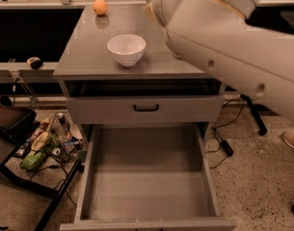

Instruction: Pick blue plastic bottle from middle drawer and place on counter

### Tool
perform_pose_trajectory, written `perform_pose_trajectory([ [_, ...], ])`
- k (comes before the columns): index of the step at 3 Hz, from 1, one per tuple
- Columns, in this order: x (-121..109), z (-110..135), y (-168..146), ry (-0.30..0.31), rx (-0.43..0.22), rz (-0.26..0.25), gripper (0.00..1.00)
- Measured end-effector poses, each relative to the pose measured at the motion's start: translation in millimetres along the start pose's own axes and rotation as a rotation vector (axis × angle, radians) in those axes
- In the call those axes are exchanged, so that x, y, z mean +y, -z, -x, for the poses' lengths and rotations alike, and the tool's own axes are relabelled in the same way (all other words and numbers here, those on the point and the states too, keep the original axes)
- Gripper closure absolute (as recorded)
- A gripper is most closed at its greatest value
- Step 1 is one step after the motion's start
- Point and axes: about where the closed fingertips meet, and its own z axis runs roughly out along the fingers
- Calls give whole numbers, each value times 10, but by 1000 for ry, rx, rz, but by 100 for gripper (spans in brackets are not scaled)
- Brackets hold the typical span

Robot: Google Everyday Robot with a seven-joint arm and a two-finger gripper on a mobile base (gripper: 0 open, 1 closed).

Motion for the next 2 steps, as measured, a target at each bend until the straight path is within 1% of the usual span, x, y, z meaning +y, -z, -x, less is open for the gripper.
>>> perform_pose_trajectory([
  [1,-27,775,-240,-61,-121,-6,100],
  [2,78,1302,-722,-155,-205,49,100],
])
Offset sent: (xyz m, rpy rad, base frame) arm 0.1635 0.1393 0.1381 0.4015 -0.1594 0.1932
